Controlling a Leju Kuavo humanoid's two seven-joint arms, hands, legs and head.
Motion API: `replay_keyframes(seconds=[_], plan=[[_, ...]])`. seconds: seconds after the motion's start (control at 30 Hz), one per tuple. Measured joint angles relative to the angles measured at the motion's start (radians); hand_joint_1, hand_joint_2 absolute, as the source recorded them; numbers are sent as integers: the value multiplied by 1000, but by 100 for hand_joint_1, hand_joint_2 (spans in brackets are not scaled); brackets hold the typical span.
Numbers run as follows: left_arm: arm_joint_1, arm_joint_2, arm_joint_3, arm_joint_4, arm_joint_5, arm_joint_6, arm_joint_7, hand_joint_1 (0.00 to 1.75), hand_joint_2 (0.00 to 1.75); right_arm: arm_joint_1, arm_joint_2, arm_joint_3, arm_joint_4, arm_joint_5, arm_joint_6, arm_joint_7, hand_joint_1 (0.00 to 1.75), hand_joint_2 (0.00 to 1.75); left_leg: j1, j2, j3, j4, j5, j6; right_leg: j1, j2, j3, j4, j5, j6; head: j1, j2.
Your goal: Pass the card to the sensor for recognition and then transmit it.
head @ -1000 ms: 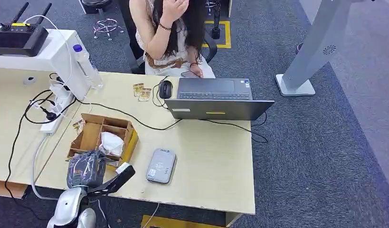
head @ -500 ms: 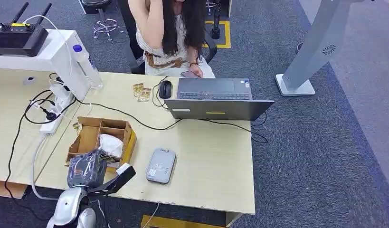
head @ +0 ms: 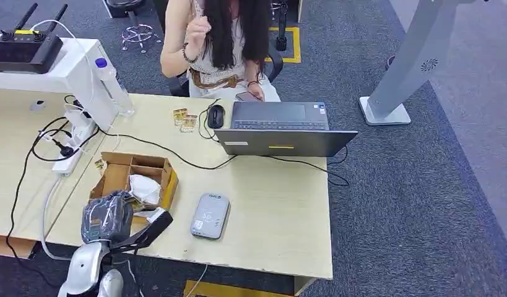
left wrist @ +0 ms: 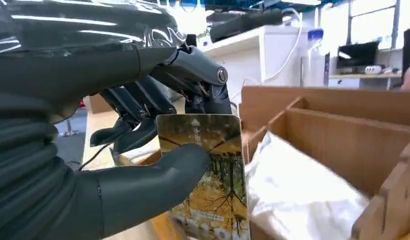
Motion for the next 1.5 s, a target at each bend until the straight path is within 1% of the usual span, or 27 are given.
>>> replay_keyframes(seconds=[0.07, 0.17, 0.33, 0.6, 0.8, 0.9, 0.97, 1.07, 1.13, 1.2, 1.23, 1.27, 1.3, 1.33, 1.37, 1.4, 1.43, 1.47, 1.5], plan=[[5, 0, -1, -38, 0, -21, -10, 175, 175, 0, 0, 0, 0, -3, -3, 2, 0, 175, 0, 0, 0, 0, 0, 0, 0, 0, 0, 0, 0, 0, 0, 0], [13, 0, -14, -105, 0, -55, -9, 175, 175, 0, 0, -2, 0, -6, -5, 5, 0, 175, 0, 0, 0, 0, 0, 0, 0, 0, 0, 0, 0, 0, 0, 0], [23, 0, -27, -164, 0, -63, -7, 175, 175, 0, 0, -2, 0, -6, -5, 5, 0, 175, 0, 0, 0, 0, 0, 0, 0, 0, 0, 0, 0, 0, 0, 0], [28, 0, -31, -195, 0, -67, -7, 175, 175, 0, 0, -2, 0, -6, -5, 5, 0, 175, 0, 0, 0, 0, 0, 0, 0, 0, 0, 0, 0, 0, 0, 0], [33, 0, -48, -208, 3, -70, -13, 175, 175, 0, 0, -3, 0, -10, -6, 9, 0, 175, 0, 0, 0, 0, 0, 0, 0, 0, 0, 0, 0, 0, 0, 0], [39, 6, -81, -245, 6, -92, -16, 175, 175, 0, 0, -7, 0, -22, -6, 20, 0, 175, 0, 0, 0, 0, 0, 0, 0, 0, 0, 0, 0, 0, 0, 0], [43, 21, -120, -281, 14, -111, -6, 175, 175, 0, 0, -13, 0, -29, -7, 23, 0, 175, 0, 0, 0, 0, 0, 0, 0, 0, 0, 0, 0, 0, 0, 0], [40, 65, -203, -352, 52, -143, 4, 175, 175, 0, 0, -27, 0, -44, -8, 33, 0, 175, 0, 0, 0, 0, 0, 0, 0, 0, 0, 0, 0, 0, 0, 0], [27, 100, -252, -393, 89, -148, 8, 175, 175, 0, 0, -32, 0, -48, -8, 37, 0, 175, 0, 0, 0, 0, 0, 0, 0, 0, -1, 0, 0, 0, 0, 0], [-19, 128, -292, -432, 127, -160, 32, 175, 175, 0, 0, -36, 0, -46, -7, 37, 0, 175, 0, -1, 0, 0, 1, -1, 0, -1, -1, 0, 0, 0, 0, 0], [-57, 133, -307, -442, 117, -167, 60, 175, 175, 0, 0, -36, 0, -35, -2, 36, 0, 175, 0, -2, 1, 0, 1, -1, 0, -1, -3, 0, 0, 0, -1, 0], [-129, 135, -310, -428, 77, -171, 109, 175, 175, 0, 0, -32, 0, -3, 9, 31, 0, 175, 1, -4, 0, 1, 3, 1, 0, -3, -4, 0, 1, -1, -1, 0], [-236, 134, -308, -369, 24, -163, 171, 175, 175, -1, 0, -20, 1, 32, 19, 30, 0, 175, 1, -9, -4, 1, 7, 0, 1, -9, -3, 0, 2, 0, 0, 0], [-347, 135, -306, -298, 2, -153, 204, 175, 175, -4, 0, -8, 2, 55, 23, 30, 0, 175, 1, -14, -7, 0, 10, 0, 1, -13, -3, 1, 4, 0, 2, 0], [-437, 137, -300, -222, 0, -130, 221, 175, 175, -10, 0, 2, 3, 64, 24, 31, 0, 175, 1, -14, -7, 0, 11, -2, 1, -13, -4, 1, 6, -1, 5, 0], [-515, 144, -298, -157, 0, -106, 229, 175, 175, -13, 0, 10, 6, 71, 26, 34, 0, 175, 1, -13, -6, 0, 11, -3, 1, -12, -4, 1, 7, -2, 2, 0], [-570, 145, -298, -103, 0, -97, 239, 175, 175, -14, 0, 14, 8, 74, 27, 39, 0, 175, 1, -11, -5, 0, 12, -3, 1, -10, -4, 1, 8, -2, 0, 0], [-618, 144, -298, -48, 0, -95, 250, 175, 175, -14, 0, 21, 10, 76, 29, 40, 0, 175, 1, -10, -5, 0, 14, -1, 1, -10, -5, 1, 9, -3, 0, 0], [-656, 143, -299, -6, 0, -96, 258, 175, 175, -12, 0, 25, 10, 77, 29, 42, 0, 175, 1, -9, -6, 0, 14, -2, 1, -8, -5, 1, 11, -1, 0, 0]])
